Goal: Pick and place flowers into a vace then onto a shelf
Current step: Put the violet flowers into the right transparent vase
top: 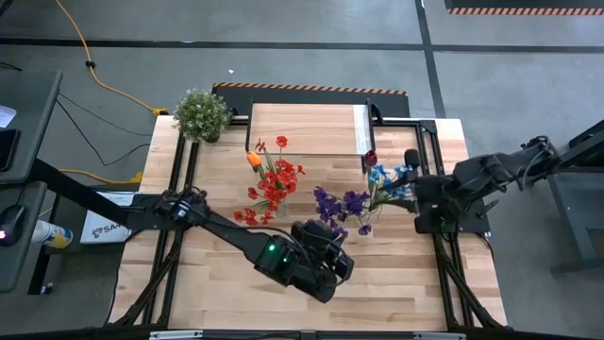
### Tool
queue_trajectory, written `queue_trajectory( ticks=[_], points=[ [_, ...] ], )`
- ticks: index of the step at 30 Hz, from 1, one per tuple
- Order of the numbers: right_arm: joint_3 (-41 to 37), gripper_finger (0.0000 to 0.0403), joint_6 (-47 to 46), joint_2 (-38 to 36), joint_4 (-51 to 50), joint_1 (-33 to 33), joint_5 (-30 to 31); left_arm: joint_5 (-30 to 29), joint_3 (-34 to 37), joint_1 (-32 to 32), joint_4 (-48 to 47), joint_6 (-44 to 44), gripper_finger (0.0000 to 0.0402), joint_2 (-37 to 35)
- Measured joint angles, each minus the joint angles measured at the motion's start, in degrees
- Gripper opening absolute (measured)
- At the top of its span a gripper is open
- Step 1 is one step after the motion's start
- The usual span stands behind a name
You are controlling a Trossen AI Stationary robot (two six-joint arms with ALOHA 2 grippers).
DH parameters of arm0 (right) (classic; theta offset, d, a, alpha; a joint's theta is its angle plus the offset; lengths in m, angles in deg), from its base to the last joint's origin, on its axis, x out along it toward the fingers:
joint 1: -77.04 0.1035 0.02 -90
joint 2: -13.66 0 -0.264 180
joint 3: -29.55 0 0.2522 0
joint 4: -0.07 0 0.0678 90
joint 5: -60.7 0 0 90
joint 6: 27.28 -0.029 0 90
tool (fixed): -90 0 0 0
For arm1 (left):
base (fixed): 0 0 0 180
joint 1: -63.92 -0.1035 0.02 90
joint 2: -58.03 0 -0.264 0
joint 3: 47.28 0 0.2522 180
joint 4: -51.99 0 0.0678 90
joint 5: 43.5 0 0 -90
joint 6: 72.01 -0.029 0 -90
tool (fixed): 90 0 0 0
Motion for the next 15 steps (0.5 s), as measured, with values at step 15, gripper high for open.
queue_trajectory(
  ticks=[15],
  points=[
    [5.79, 0.0114, 3.00, 0.00, -0.13, 0.00, -2.86, -0.74, 0.00, -4.73, 2.14, -6.60, 0.0104, 0.00]
  ],
)
